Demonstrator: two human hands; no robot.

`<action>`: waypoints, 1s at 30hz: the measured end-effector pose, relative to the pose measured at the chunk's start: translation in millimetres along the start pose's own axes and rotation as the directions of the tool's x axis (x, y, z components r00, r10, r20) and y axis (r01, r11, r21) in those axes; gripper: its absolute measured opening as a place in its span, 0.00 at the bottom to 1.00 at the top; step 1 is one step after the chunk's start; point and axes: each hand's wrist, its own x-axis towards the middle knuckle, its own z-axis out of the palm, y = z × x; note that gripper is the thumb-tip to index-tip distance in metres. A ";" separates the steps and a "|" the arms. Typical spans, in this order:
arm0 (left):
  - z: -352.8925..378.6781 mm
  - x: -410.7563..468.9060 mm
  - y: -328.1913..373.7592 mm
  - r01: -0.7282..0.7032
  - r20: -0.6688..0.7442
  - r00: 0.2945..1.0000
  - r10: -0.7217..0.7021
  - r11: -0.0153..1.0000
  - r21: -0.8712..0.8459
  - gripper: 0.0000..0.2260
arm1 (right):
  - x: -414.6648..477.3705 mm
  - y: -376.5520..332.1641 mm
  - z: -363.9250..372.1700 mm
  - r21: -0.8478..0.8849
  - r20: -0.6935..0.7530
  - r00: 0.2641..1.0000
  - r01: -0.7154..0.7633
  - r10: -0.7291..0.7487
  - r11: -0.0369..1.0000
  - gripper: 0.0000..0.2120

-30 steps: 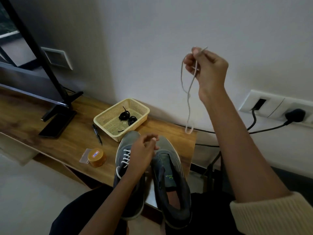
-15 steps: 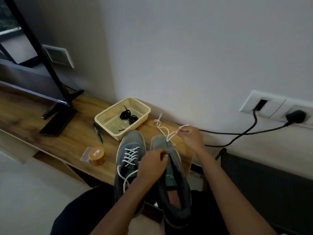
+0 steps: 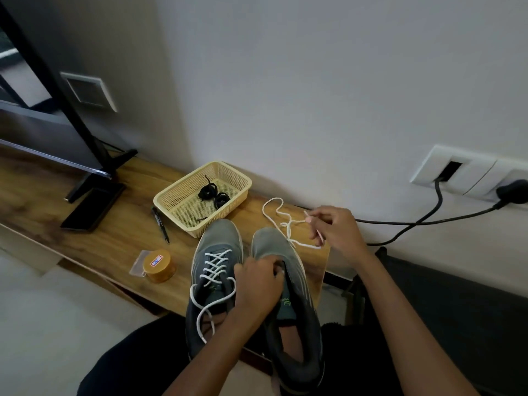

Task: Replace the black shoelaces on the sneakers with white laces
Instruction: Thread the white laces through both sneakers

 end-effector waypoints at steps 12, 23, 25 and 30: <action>2.9 2.2 0.7 0.133 0.116 0.988 -0.104 0.949 -0.285 0.33 | -0.9 26.8 23.0 -0.620 0.360 0.924 0.132 0.130 0.774 0.04; 4.9 1.4 -2.5 0.133 0.139 0.987 -0.079 0.891 -0.435 0.37 | -0.1 25.2 33.2 -0.785 0.402 0.914 0.320 0.043 0.531 0.07; 6.4 2.3 -3.6 0.120 0.125 0.990 -0.072 0.890 -0.440 0.37 | -0.6 23.1 33.2 -0.803 0.404 0.914 0.335 0.036 0.493 0.07; 15.3 3.9 -10.5 0.074 0.114 0.993 -0.028 0.900 -0.430 0.41 | -3.3 23.1 37.5 -0.792 0.396 0.918 0.346 -0.008 0.502 0.06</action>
